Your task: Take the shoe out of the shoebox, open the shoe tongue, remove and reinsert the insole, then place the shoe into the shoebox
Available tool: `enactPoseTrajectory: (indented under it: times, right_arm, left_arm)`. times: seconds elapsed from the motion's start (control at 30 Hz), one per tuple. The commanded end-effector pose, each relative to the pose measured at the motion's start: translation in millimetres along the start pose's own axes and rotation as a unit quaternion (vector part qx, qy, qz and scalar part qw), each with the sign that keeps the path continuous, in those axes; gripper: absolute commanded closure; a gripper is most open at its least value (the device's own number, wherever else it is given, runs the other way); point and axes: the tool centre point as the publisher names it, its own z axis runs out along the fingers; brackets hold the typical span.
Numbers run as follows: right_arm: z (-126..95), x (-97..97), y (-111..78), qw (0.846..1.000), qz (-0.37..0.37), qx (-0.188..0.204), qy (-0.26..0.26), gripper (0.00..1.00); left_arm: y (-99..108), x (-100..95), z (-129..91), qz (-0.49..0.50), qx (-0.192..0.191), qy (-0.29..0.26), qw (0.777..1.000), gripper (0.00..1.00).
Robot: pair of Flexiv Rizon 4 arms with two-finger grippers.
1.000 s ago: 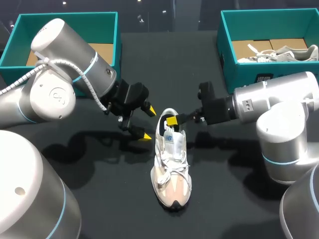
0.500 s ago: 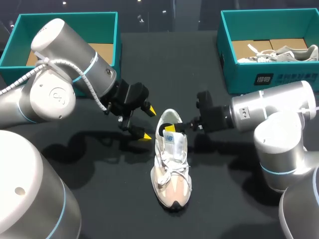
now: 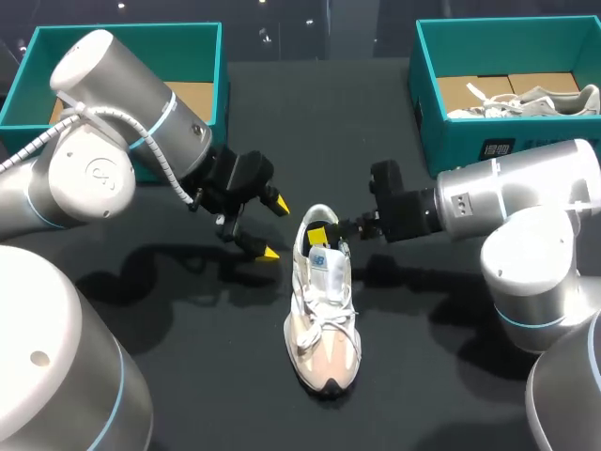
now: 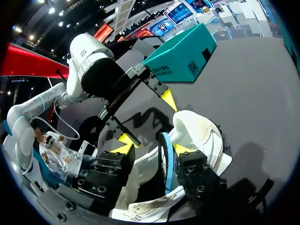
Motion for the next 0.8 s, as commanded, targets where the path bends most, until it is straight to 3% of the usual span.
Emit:
enactPoseTrajectory:
  times: [0.03, 0.23, 0.43, 0.8]
  right_arm:
    - [-10.7, 0.4, 1.3, 1.0, 0.002, 0.007, -0.005, 0.51]
    - [-25.4, -0.9, 1.4, 1.0, 0.005, 0.006, -0.018, 0.51]
    - [-45.5, -17.6, -2.3, 0.999, 0.033, 0.005, -0.025, 0.53]
    - [-83.9, -40.1, 4.5, 0.992, 0.089, 0.055, -0.064, 0.53]
  left_arm:
    - [5.5, 1.3, -21.2, 0.007, 0.003, 0.005, 1.0, 0.0]
    - [14.0, -4.8, -39.9, 0.008, 0.001, 0.0, 1.0, 0.0]
    - [24.2, -7.9, -56.2, 0.016, -0.003, 0.009, 1.0, 0.0]
    - [50.9, -5.8, -94.5, 0.041, -0.018, 0.027, 0.999, 0.0]
